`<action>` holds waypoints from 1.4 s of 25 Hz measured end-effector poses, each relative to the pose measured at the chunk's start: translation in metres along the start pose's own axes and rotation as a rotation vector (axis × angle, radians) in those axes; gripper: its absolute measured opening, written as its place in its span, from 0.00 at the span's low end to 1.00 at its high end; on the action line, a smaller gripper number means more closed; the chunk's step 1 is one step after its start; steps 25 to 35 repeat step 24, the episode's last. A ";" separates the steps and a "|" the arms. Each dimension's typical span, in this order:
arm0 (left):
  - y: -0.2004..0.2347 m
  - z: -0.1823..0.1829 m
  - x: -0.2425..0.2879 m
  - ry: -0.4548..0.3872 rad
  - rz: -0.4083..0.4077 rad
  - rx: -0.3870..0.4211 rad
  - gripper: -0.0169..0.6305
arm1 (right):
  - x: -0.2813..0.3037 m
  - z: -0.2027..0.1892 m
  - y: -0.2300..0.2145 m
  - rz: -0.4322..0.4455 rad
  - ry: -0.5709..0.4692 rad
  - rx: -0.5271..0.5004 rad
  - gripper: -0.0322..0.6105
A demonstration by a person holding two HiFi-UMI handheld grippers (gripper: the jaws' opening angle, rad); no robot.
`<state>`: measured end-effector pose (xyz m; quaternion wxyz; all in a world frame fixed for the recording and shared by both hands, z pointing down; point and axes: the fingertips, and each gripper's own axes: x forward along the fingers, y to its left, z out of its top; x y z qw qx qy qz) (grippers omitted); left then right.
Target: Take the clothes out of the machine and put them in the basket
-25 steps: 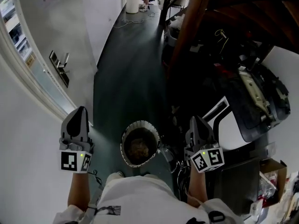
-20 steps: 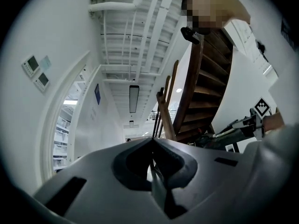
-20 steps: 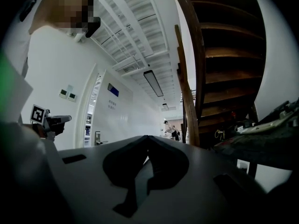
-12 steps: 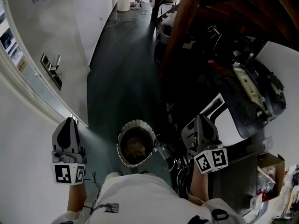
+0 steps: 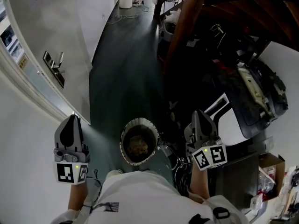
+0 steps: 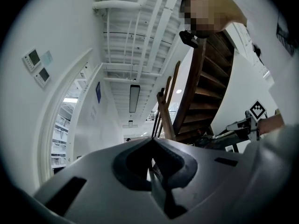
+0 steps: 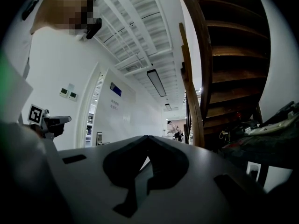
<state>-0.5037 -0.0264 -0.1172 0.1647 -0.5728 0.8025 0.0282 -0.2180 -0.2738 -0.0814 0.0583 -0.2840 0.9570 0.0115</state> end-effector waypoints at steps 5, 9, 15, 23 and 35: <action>0.007 -0.002 0.000 0.007 -0.005 -0.009 0.05 | 0.011 0.002 0.011 0.010 -0.006 -0.007 0.07; 0.009 -0.003 0.001 0.008 -0.008 -0.013 0.05 | 0.015 0.005 0.019 0.027 -0.008 -0.017 0.07; 0.007 -0.003 0.005 0.005 -0.020 -0.024 0.05 | 0.017 0.006 0.023 0.026 -0.004 -0.026 0.07; 0.003 -0.004 0.011 0.002 -0.038 -0.039 0.05 | 0.017 0.009 0.021 0.014 -0.006 -0.024 0.07; 0.002 -0.003 0.013 0.001 -0.041 -0.039 0.05 | 0.017 0.010 0.021 0.012 -0.007 -0.023 0.07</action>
